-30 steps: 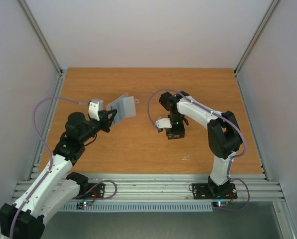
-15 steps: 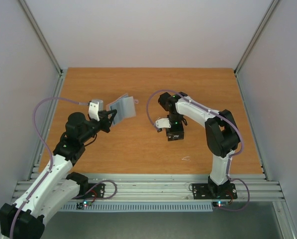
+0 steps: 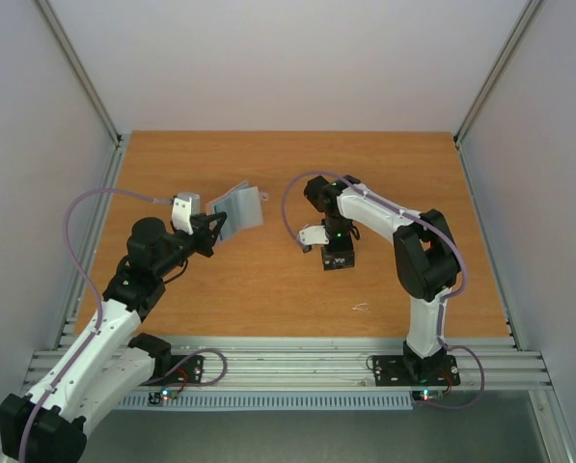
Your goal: Take the credit cards out of the card holder
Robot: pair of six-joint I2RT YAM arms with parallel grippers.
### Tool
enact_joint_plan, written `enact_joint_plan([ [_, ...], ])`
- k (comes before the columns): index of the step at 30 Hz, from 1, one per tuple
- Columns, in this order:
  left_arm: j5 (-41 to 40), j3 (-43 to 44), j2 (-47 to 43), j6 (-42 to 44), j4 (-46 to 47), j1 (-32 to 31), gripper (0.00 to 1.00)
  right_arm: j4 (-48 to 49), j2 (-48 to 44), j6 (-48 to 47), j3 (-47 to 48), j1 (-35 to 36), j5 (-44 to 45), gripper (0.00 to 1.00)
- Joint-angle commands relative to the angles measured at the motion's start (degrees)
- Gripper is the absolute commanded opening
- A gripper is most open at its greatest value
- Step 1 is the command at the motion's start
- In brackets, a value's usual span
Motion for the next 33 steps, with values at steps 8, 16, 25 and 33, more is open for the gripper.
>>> enact_joint_plan([
  [8,-0.2,-0.6,-1.2,0.4,3.6,0.0,0.00,4.7,1.7,-1.0,0.6,0.3,5.1,0.05],
  [16,-0.2,-0.8,-1.6,0.4,3.4,0.0,0.00,11.3,0.8,0.6,0.6,0.3,10.9,0.31],
  [25,3.8,-0.7,-2.0,0.5,5.0,0.0,0.00,31.7,-16.9,19.1,0.3,-0.7,7.0,0.45],
  [33,7.5,-0.7,-1.3,-2.8,10.9,0.2,0.00,40.2,-31.6,56.8,-1.1,-3.3,-35.7,0.73],
])
